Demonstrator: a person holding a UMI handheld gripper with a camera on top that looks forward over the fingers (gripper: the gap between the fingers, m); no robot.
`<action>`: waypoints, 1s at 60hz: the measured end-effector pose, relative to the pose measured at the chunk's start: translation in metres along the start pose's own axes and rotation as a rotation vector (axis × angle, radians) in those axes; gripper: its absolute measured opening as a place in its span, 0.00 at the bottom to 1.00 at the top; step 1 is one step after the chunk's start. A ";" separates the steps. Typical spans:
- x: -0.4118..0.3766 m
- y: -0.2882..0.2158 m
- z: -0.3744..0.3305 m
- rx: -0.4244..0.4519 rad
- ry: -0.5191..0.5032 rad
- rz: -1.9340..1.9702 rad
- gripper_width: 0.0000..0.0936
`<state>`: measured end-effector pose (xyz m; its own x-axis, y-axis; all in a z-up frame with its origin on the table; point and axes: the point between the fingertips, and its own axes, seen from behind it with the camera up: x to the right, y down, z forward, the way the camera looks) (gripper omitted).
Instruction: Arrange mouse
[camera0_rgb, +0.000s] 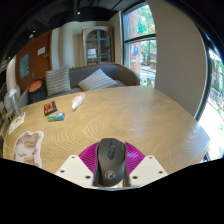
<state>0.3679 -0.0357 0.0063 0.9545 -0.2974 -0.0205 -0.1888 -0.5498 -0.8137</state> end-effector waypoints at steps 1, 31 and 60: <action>-0.009 -0.004 -0.002 0.011 -0.012 0.011 0.38; -0.345 0.028 -0.045 -0.035 -0.216 -0.190 0.40; -0.336 0.047 -0.108 0.026 -0.374 -0.215 0.91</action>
<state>0.0130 -0.0463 0.0374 0.9903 0.1280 -0.0539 0.0252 -0.5473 -0.8366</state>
